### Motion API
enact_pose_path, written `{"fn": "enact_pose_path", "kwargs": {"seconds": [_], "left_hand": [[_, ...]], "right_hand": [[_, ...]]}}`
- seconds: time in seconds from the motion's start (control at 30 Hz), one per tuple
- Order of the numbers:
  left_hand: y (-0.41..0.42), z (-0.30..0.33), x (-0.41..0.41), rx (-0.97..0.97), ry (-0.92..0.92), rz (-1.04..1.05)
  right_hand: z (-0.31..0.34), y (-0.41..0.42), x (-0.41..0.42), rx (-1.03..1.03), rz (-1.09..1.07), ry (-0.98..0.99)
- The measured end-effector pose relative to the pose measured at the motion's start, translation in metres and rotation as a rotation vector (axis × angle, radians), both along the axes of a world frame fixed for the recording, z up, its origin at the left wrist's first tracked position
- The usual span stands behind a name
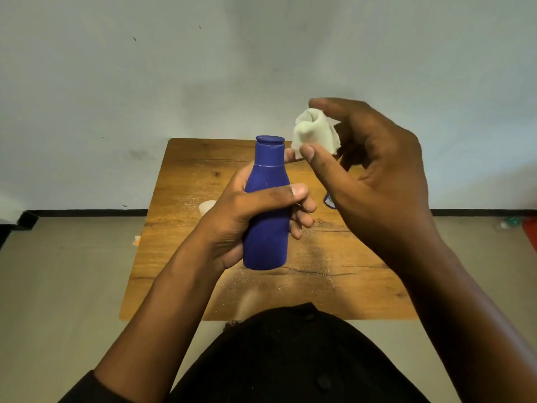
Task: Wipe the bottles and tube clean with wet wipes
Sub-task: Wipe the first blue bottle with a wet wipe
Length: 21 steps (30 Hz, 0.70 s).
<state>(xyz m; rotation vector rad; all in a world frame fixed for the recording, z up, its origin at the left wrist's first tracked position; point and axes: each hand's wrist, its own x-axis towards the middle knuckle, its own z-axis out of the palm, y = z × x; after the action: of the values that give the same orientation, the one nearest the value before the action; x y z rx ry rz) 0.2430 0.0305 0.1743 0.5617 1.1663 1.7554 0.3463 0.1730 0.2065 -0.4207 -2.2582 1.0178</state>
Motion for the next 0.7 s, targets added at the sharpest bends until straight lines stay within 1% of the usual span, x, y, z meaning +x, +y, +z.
{"fn": "enact_pose_path", "kwargs": {"seconds": [0.07, 0.13, 0.2, 0.3, 0.37, 0.47, 0.5, 0.53, 0.63, 0.7], "left_hand": [[0.001, 0.001, 0.002, -0.004, 0.012, -0.018], [0.002, 0.001, 0.004, -0.014, 0.03, -0.018], [0.003, 0.002, 0.005, -0.019, 0.032, 0.004], [0.001, -0.001, 0.003, -0.043, 0.05, 0.043], [-0.001, -0.005, 0.0, -0.057, 0.09, -0.004], [-0.001, -0.005, -0.002, -0.086, 0.148, -0.13], [-0.002, -0.004, -0.003, -0.083, 0.158, -0.159], [-0.003, -0.003, -0.004, -0.075, 0.161, -0.183], [-0.005, -0.002, -0.007, -0.041, 0.152, -0.282], [-0.007, 0.0, -0.01, 0.031, 0.076, -0.395]], "right_hand": [[0.002, -0.005, -0.002, 0.005, -0.009, 0.012], [0.002, -0.012, -0.002, 0.079, 0.014, -0.001], [-0.001, -0.02, -0.002, 0.182, 0.065, -0.03], [-0.004, -0.026, -0.001, 0.22, 0.147, -0.07], [-0.003, -0.023, 0.0, 0.271, 0.17, -0.082], [0.004, -0.008, -0.001, 0.381, 0.221, -0.127], [0.006, -0.002, -0.002, 0.388, 0.245, -0.139], [0.007, 0.003, -0.002, 0.357, 0.277, -0.145], [0.008, 0.015, -0.001, 0.142, 0.41, -0.161], [0.008, 0.019, -0.001, 0.027, 0.516, -0.156]]}}
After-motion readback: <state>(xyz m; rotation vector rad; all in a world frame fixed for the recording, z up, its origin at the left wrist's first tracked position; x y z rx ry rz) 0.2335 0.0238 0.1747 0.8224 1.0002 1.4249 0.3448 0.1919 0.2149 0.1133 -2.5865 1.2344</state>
